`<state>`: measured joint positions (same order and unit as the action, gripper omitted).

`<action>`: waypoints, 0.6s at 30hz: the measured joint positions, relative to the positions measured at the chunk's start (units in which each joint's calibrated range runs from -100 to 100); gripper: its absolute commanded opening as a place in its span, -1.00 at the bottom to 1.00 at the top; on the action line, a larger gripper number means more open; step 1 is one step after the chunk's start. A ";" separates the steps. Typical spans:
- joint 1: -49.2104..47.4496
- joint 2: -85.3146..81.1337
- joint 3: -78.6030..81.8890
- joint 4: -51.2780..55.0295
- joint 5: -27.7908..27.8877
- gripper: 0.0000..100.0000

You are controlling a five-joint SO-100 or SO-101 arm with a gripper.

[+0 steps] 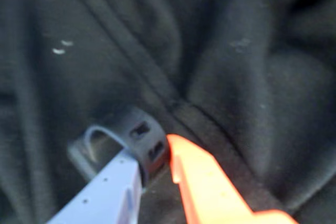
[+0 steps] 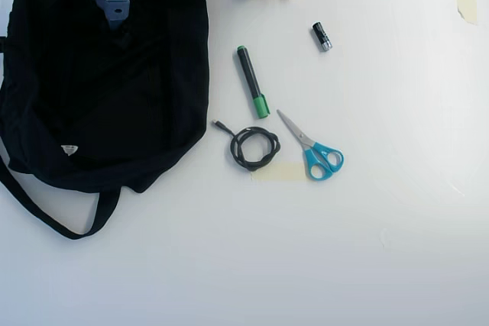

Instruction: Put the bike light into the black bag

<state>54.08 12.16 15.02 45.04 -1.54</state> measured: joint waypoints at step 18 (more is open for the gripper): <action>-16.46 -27.98 -0.08 14.00 0.24 -0.49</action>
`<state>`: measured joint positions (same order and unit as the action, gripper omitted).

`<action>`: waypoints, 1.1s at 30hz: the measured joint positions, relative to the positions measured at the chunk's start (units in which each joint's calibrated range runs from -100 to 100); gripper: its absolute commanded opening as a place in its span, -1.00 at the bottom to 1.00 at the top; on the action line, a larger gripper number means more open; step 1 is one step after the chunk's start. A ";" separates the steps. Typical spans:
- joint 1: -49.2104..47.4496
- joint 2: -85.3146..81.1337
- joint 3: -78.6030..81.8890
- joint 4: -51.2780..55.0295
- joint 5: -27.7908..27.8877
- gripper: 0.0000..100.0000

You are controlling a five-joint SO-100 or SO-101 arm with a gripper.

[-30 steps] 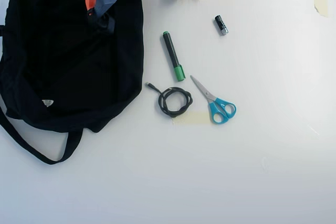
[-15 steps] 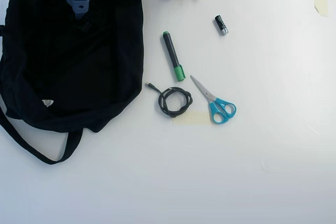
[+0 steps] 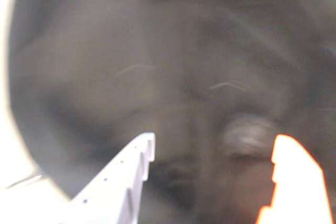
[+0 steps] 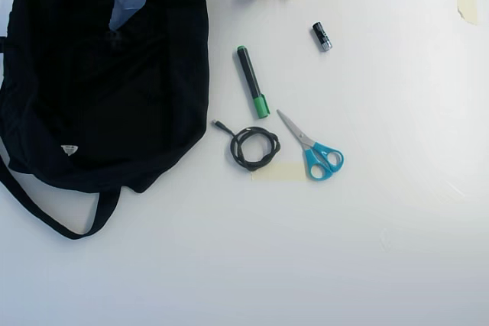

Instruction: Put the bike light into the black bag

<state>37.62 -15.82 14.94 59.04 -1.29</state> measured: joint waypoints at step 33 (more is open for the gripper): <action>-44.67 -65.42 55.27 14.26 -1.37 -0.96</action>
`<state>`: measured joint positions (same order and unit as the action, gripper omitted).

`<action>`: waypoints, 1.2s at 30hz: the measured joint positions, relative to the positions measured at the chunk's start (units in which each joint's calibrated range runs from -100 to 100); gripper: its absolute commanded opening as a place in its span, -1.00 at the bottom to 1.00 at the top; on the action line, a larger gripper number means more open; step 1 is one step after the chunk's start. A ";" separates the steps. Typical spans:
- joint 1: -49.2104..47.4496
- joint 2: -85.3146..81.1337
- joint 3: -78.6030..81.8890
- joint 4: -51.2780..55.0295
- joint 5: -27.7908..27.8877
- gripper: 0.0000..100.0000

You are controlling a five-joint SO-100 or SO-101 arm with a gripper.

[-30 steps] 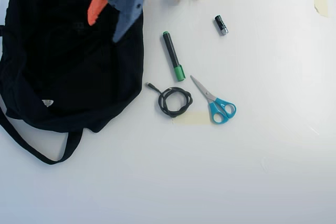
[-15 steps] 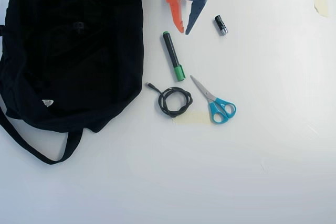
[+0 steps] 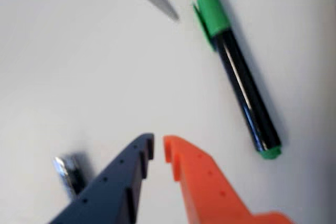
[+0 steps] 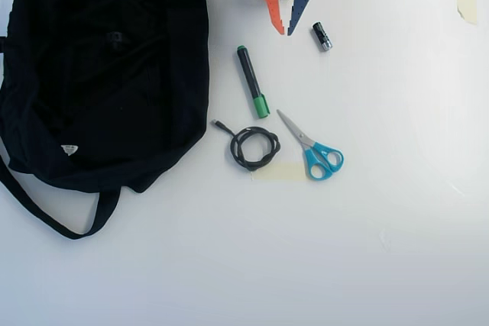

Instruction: Put the bike light into the black bag

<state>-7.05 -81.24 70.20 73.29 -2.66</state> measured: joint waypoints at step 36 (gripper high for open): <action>-0.73 -17.60 26.73 -0.60 1.90 -0.95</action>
